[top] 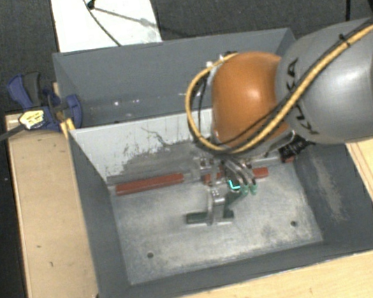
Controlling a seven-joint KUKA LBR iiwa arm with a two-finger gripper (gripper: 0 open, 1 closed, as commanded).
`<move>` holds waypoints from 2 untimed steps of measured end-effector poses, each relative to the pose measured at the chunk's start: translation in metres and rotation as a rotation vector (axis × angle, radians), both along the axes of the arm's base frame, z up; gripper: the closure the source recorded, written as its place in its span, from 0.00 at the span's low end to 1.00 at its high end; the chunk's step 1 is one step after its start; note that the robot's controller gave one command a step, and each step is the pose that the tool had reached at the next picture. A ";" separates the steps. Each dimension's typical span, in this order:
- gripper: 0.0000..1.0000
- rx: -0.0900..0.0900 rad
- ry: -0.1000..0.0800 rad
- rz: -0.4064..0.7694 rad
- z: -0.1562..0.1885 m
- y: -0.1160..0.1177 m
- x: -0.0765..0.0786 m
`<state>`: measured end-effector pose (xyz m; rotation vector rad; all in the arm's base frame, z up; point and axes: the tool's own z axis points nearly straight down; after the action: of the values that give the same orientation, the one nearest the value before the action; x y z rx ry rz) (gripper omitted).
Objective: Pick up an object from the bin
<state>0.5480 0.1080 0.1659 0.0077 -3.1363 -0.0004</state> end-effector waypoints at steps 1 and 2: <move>0.00 0.000 0.000 0.185 -0.099 -0.024 -0.012; 1.00 0.001 -0.006 0.181 -0.095 -0.023 -0.010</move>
Offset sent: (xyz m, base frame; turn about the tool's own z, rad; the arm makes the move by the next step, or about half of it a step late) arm -0.0107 -0.0234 -0.0959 -0.1869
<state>0.5378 0.0847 0.0706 0.2918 -3.1292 -0.0016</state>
